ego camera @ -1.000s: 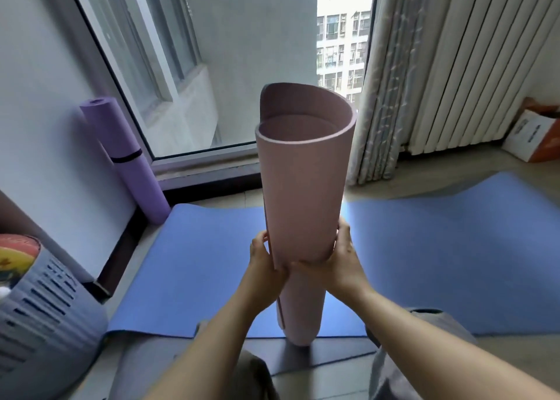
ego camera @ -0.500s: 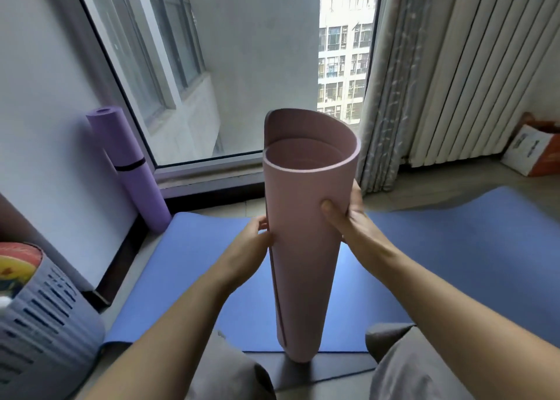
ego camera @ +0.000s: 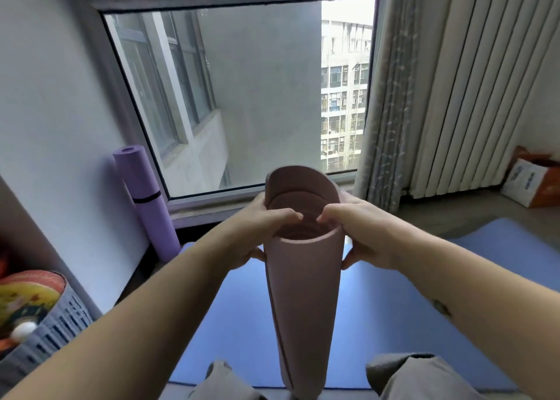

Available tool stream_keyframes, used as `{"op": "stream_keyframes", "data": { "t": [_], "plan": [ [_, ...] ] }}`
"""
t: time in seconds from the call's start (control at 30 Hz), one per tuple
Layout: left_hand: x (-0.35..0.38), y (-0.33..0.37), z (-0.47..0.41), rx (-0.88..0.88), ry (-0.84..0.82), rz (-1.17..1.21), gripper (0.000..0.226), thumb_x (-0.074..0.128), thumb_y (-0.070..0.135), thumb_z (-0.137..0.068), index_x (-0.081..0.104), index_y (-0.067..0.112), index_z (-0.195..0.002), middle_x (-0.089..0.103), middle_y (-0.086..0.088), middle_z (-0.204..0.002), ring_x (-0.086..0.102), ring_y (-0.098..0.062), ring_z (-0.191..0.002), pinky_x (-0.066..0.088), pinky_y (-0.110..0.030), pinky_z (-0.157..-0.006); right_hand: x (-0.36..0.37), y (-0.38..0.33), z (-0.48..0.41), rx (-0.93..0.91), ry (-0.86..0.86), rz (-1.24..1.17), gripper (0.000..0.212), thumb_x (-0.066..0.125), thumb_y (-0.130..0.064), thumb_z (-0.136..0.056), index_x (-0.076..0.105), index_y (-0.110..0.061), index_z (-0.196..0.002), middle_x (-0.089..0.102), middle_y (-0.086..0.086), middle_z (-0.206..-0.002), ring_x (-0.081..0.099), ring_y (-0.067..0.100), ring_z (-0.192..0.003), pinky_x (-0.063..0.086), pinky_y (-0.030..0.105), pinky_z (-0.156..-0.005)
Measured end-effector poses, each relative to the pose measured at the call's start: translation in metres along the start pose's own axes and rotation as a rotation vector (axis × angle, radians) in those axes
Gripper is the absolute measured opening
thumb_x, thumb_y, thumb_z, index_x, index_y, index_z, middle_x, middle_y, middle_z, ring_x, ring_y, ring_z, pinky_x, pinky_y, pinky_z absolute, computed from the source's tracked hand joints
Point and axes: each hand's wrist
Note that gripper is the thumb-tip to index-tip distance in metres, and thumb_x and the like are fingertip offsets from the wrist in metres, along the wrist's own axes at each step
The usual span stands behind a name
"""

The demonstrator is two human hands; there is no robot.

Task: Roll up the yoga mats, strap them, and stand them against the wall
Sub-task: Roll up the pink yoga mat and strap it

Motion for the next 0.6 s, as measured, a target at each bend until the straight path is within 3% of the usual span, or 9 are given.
{"op": "stream_keyframes", "data": {
  "t": [0.17, 0.27, 0.43, 0.53, 0.6],
  "plan": [
    [-0.004, 0.013, -0.018, 0.011, 0.065, 0.047, 0.029, 0.053, 0.027, -0.095, 0.049, 0.030, -0.124, 0.070, -0.004, -0.103, 0.068, -0.022, -0.093, 0.056, -0.042, -0.079, -0.013, -0.015, -0.012, -0.018, 0.050, 0.027, 0.032, 0.050, -0.016, -0.088, 0.051, -0.025, -0.118, 0.053, 0.001, -0.082, 0.051, 0.016, -0.066, 0.049, 0.034, -0.055],
    [0.002, 0.005, -0.030, 0.001, 0.055, 0.055, 0.034, 0.058, 0.034, -0.094, 0.050, 0.031, -0.127, 0.070, 0.000, -0.104, 0.068, -0.019, -0.091, 0.056, -0.040, -0.074, -0.012, -0.011, -0.023, 0.006, 0.055, 0.069, 0.035, 0.049, -0.020, -0.090, 0.048, -0.030, -0.123, 0.060, 0.004, -0.097, 0.057, 0.020, -0.080, 0.050, 0.032, -0.052],
    [-0.003, -0.002, -0.041, 0.011, 0.033, -0.057, 0.067, 0.071, 0.066, -0.070, 0.045, 0.043, -0.127, 0.064, 0.009, -0.118, 0.065, -0.019, -0.102, 0.056, -0.049, -0.082, -0.018, -0.009, -0.038, 0.031, 0.014, 0.076, 0.027, 0.048, -0.027, -0.095, 0.052, -0.031, -0.121, 0.066, 0.003, -0.108, 0.062, 0.021, -0.089, 0.050, 0.032, -0.050],
    [-0.017, 0.014, -0.043, -0.055, -0.071, -0.212, 0.088, 0.052, 0.086, -0.059, 0.034, 0.045, -0.134, 0.057, 0.008, -0.127, 0.059, -0.022, -0.109, 0.054, -0.045, -0.085, -0.024, -0.013, -0.044, 0.055, 0.002, 0.088, 0.022, 0.048, -0.028, -0.096, 0.055, -0.028, -0.117, 0.066, 0.004, -0.097, 0.061, 0.021, -0.076, 0.051, 0.037, -0.056],
    [-0.029, 0.027, -0.048, -0.117, -0.187, -0.252, 0.100, 0.042, 0.095, -0.054, 0.035, 0.042, -0.138, 0.055, 0.003, -0.133, 0.058, -0.029, -0.114, 0.053, -0.049, -0.088, -0.026, -0.014, -0.047, 0.073, 0.021, 0.081, 0.018, 0.049, -0.028, -0.097, 0.057, -0.027, -0.113, 0.066, 0.003, -0.093, 0.061, 0.020, -0.073, 0.051, 0.041, -0.063]
  ]
}}
Point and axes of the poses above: each hand's wrist, its own z-axis away from the middle knuckle, its own x-axis out of the palm, y = z × x
